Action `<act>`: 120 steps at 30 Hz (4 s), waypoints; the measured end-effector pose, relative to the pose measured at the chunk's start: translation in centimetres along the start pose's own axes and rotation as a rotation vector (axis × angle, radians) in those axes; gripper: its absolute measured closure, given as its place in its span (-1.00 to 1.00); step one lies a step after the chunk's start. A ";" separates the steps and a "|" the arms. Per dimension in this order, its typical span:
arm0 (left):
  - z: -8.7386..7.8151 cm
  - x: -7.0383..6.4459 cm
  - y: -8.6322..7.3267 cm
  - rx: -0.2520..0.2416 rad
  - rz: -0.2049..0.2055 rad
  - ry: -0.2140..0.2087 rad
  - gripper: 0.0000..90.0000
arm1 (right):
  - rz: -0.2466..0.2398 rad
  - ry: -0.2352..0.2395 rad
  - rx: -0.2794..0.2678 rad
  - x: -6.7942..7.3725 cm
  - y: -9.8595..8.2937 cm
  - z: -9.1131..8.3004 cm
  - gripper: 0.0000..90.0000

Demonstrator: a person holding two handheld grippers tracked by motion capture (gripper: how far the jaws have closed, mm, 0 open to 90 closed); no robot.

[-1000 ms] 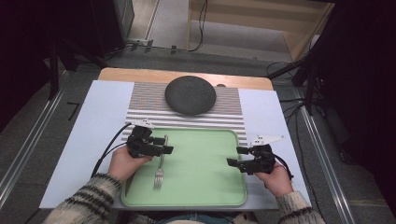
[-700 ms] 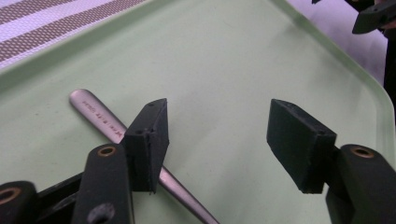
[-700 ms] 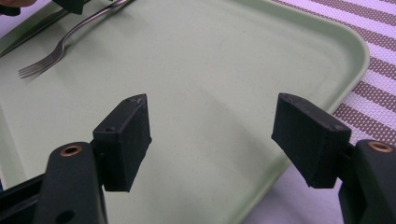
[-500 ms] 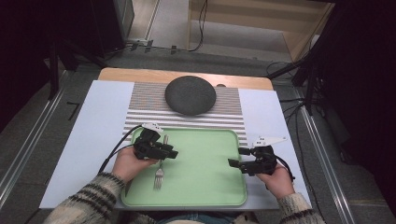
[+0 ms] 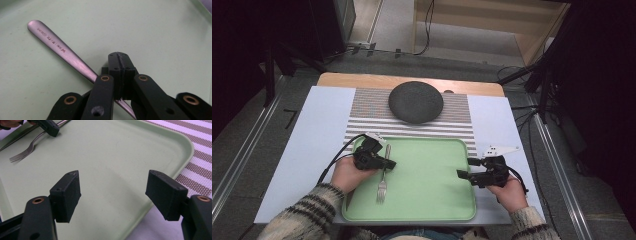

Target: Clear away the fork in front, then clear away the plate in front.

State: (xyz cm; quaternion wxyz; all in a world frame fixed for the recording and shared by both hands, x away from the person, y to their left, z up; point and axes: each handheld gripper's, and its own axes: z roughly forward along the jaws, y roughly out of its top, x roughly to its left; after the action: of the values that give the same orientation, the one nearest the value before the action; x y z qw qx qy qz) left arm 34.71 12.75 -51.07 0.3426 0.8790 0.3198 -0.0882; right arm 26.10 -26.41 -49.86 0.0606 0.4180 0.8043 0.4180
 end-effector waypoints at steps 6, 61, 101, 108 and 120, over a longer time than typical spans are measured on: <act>-0.4 0.5 -0.3 -0.004 -0.021 0.002 1.00 | 0.002 -0.001 -0.001 -0.1 0.1 0.0 -0.42; -4.7 2.4 -2.3 -0.140 -0.141 0.057 0.50 | -0.028 0.039 0.023 -0.2 1.2 1.2 -0.43; -8.8 2.5 -3.5 -0.331 -0.082 0.065 -0.33 | -0.020 0.035 0.029 -0.2 0.7 0.9 -0.43; -8.4 2.4 -2.8 -0.338 -0.056 0.052 -0.33 | -0.008 0.032 0.023 -0.2 0.3 0.5 -0.43; -6.7 2.1 -1.1 -0.307 -0.017 0.004 -0.31 | 0.029 0.017 0.016 -0.2 -0.8 -0.4 -0.44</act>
State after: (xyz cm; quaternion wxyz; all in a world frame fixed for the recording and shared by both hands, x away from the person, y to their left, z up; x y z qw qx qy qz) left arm 35.24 18.79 -47.41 0.4717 0.8136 0.3378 -0.0393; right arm 25.49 -27.06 -50.24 0.0443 0.4267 0.8019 0.4159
